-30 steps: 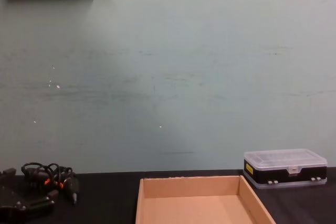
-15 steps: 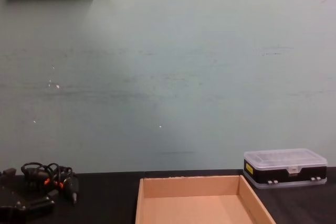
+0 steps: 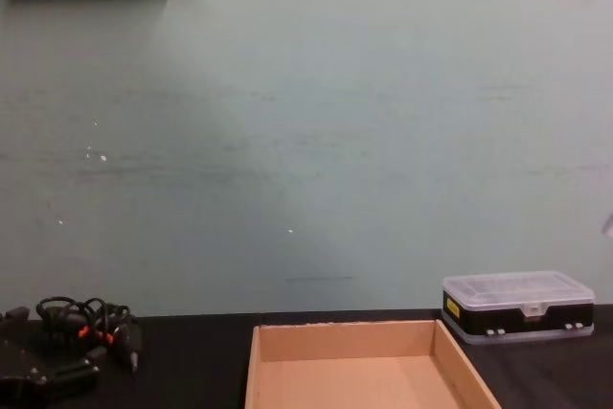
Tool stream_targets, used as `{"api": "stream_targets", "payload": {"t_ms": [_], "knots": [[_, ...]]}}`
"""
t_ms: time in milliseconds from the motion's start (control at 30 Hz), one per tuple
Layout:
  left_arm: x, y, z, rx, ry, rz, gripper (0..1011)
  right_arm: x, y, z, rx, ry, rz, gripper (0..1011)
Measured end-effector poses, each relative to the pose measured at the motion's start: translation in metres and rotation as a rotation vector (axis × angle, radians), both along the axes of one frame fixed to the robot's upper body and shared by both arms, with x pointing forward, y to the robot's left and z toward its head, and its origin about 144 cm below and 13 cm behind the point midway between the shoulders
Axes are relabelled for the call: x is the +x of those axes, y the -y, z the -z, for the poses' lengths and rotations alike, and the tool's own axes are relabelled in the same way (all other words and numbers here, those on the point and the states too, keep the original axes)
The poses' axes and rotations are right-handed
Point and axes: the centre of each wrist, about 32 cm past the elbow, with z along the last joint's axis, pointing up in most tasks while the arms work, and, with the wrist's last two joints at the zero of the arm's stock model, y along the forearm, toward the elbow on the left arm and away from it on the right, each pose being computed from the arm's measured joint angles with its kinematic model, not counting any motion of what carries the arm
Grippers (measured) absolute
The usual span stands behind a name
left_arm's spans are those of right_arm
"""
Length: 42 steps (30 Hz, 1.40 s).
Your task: Use one hand to pick up the angle iron from the table and place it into the box.
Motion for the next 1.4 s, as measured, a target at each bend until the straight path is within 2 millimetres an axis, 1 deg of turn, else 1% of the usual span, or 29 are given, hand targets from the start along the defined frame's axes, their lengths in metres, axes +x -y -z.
{"api": "stream_targets", "payload": {"t_ms": [400, 433, 467, 533, 600, 633, 700, 767, 867, 900, 967, 1000, 1033, 1100, 1133, 1167, 1400], "knots": [[0.0, 0.0, 0.0, 0.0, 0.0, 0.0, 1000, 0.0008, -0.0002, 0.0005, -0.003, 0.005, -0.002, 1004], [0.0, 0.0, 0.0, 0.0, 0.0, 0.0, 1000, 0.0008, -0.0002, 0.0004, -0.003, 0.005, -0.002, 970], [0.0, 0.0, 0.0, 0.0, 0.0, 0.0, 1000, 0.0007, -0.0002, 0.0004, -0.002, 0.004, -0.002, 970], [0.0, 0.0, 0.0, 0.0, 0.0, 0.0, 1000, 0.0007, -0.0003, 0.0003, -0.002, 0.004, -0.002, 908], [0.0, 0.0, 0.0, 0.0, 0.0, 0.0, 1000, 0.0006, -0.0003, 0.0002, -0.002, 0.004, -0.002, 870], [0.0, 0.0, 0.0, 0.0, 0.0, 0.0, 1000, 0.0006, -0.0003, 0.0002, -0.002, 0.003, -0.002, 818], [0.0, 0.0, 0.0, 0.0, 0.0, 0.0, 1000, 0.0005, -0.0003, 0.0001, -0.002, 0.003, -0.002, 802], [0.0, 0.0, 0.0, 0.0, 0.0, 0.0, 1000, 0.0005, -0.0002, 0.0, -0.001, 0.002, -0.001, 708], [0.0, 0.0, 0.0, 0.0, 0.0, 0.0, 1000, 0.0004, -0.0001, 0.0, -0.001, 0.002, -0.001, 650], [0.0, 0.0, 0.0, 0.0, 0.0, 0.0, 1000, 0.0004, -0.0001, 0.0, -0.001, 0.002, -0.001, 592], [0.0, 0.0, 0.0, 0.0, 0.0, 0.0, 1000, 0.0004, 0.0, -0.0001, -0.001, 0.001, -0.001, 550], [0.0, 0.0, 0.0, 0.0, 0.0, 0.0, 1000, 0.0004, 0.0, -0.0001, -0.001, 0.001, -0.001, 488], [0.0, 0.0, 0.0, 0.0, 0.0, 0.0, 1000, 0.0004, 0.0, -0.0001, -0.001, 0.001, -0.001, 474], [0.0, 0.0, 0.0, 0.0, 0.0, 0.0, 1000, 0.0003, 0.0, -0.0002, -0.001, 0.001, -0.001, 406], [0.0, 0.0, 0.0, 0.0, 0.0, 0.0, 1000, 0.0003, 0.0, -0.0002, -0.001, 0.001, -0.001, 390], [0.0, 0.0, 0.0, 0.0, 0.0, 0.0, 1000, 0.0003, 0.0, -0.0002, -0.001, 0.001, -0.001, 329], [0.0, 0.0, 0.0, 0.0, 0.0, 0.0, 1000, 0.0003, -0.0001, -0.0003, -0.001, 0.001, -0.001, 136]]}}
